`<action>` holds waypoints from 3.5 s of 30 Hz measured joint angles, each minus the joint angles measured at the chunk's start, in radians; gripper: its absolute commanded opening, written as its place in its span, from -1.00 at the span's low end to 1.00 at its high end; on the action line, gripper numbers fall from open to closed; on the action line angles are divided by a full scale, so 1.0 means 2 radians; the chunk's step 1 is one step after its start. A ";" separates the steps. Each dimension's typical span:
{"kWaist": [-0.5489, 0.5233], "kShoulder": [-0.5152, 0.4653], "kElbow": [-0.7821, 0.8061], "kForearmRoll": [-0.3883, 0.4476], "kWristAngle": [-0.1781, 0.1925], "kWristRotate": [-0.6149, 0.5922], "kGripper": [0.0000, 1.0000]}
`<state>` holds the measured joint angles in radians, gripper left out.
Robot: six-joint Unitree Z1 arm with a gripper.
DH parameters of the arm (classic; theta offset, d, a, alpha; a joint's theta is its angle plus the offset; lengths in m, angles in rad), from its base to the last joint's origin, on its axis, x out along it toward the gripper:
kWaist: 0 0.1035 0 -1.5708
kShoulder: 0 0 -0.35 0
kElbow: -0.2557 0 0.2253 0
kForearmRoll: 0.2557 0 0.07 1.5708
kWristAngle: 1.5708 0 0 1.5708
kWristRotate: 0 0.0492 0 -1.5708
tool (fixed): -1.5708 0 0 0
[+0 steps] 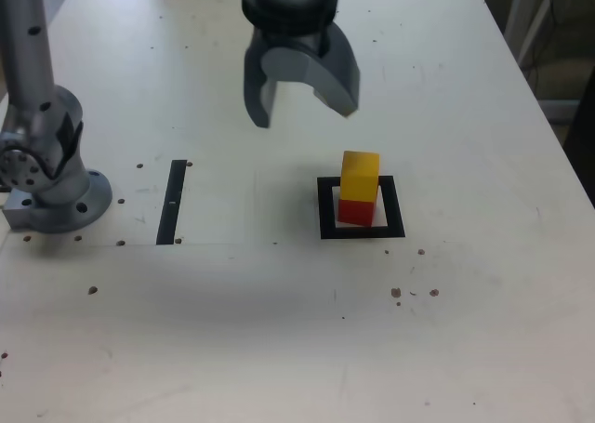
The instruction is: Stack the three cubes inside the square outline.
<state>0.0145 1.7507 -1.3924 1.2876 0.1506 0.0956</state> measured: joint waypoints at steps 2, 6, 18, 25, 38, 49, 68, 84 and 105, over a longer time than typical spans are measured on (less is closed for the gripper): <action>0.030 -0.008 0.009 0.000 0.002 0.020 0.99; 0.095 -0.014 0.018 0.000 0.009 0.059 0.99; 0.241 0.010 -0.024 0.000 0.030 0.120 0.99; 0.324 0.055 -0.082 0.003 0.010 0.154 0.99; 0.426 0.188 -0.235 0.046 -0.010 0.156 0.99; 0.437 0.279 -0.341 0.138 0.003 0.117 0.96; 0.417 0.291 -0.312 0.125 -0.006 0.104 0.87; 0.428 0.304 -0.313 0.125 -0.021 0.109 0.97; 0.424 0.315 -0.332 0.128 0.011 0.100 0.27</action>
<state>0.8633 2.3807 -2.0566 1.5443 0.1720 0.2948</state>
